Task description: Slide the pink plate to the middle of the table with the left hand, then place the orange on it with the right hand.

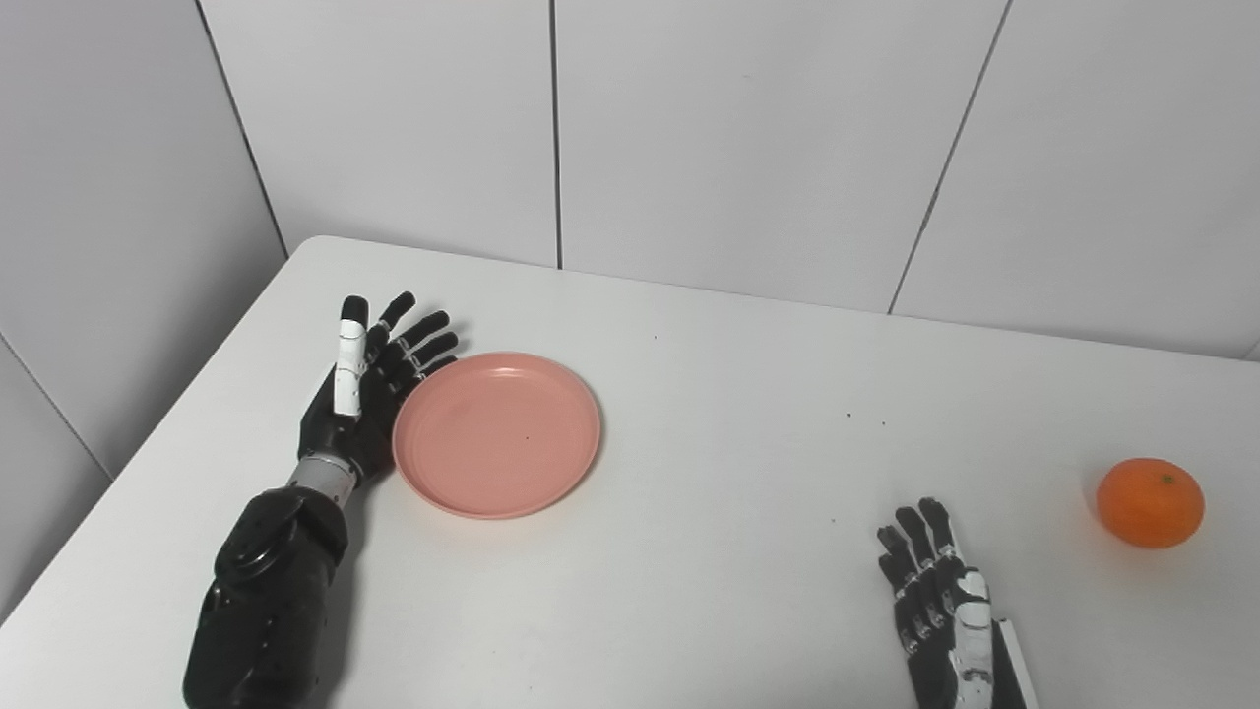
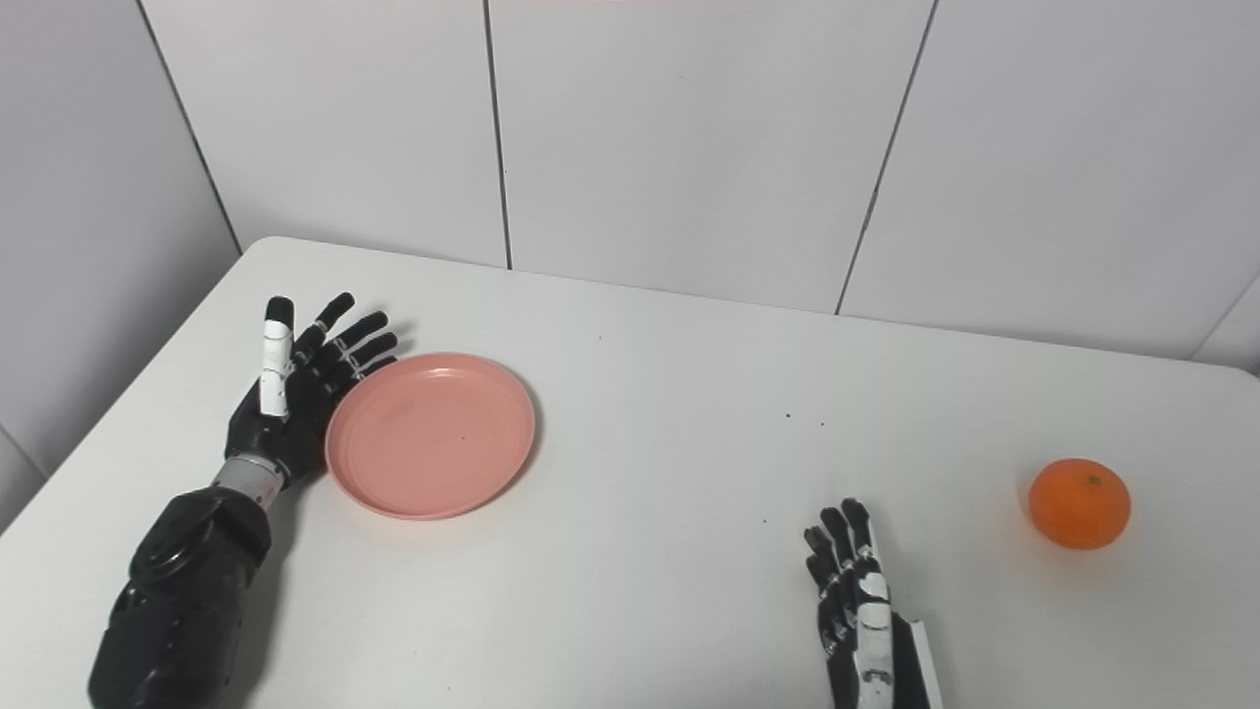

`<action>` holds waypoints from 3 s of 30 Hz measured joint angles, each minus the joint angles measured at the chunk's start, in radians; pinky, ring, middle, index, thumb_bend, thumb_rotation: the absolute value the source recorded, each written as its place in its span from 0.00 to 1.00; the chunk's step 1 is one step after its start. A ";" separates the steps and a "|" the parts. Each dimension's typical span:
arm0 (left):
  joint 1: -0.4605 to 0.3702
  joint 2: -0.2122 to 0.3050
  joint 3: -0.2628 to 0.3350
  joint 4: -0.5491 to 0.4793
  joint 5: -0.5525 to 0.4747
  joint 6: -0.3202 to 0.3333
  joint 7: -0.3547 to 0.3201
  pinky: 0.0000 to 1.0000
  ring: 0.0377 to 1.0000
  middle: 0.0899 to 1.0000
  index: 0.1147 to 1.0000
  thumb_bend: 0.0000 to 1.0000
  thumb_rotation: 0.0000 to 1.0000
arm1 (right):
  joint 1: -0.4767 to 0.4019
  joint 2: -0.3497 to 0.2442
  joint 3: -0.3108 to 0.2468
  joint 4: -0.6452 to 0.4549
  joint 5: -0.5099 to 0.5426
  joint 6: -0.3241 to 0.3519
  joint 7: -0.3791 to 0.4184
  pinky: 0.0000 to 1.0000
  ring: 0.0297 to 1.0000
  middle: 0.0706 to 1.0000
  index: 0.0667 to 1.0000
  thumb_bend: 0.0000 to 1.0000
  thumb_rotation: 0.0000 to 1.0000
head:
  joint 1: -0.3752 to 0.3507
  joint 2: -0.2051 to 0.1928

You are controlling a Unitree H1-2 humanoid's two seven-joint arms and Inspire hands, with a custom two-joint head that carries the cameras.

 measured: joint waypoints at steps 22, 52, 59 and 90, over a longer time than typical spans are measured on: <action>0.001 -0.097 -0.045 -0.085 0.030 0.058 0.118 0.80 0.78 0.79 0.88 0.95 0.88 | 0.005 0.005 0.030 -0.016 -0.016 0.002 -0.032 1.00 0.93 0.94 0.97 0.81 1.00 | -0.057 0.037; 0.001 -0.234 -0.064 -0.167 0.045 0.130 0.215 0.80 0.79 0.81 0.96 0.92 0.88 | 0.008 0.015 0.093 -0.028 -0.074 0.017 -0.099 1.00 0.91 0.91 0.92 0.81 0.98 | -0.176 0.095; 0.001 -0.252 -0.064 -0.172 0.043 0.136 0.226 0.82 0.80 0.83 0.97 0.93 0.89 | 0.009 0.018 0.112 -0.030 -0.083 0.017 -0.121 1.00 0.89 0.89 0.91 0.81 0.97 | -0.224 0.081; 0.037 -0.317 -0.120 -0.183 0.021 0.136 0.187 0.82 0.79 0.83 0.97 0.91 0.86 | 0.009 0.035 0.195 -0.015 -0.134 0.012 -0.204 1.00 0.92 0.92 0.94 0.84 0.97 | -0.379 0.064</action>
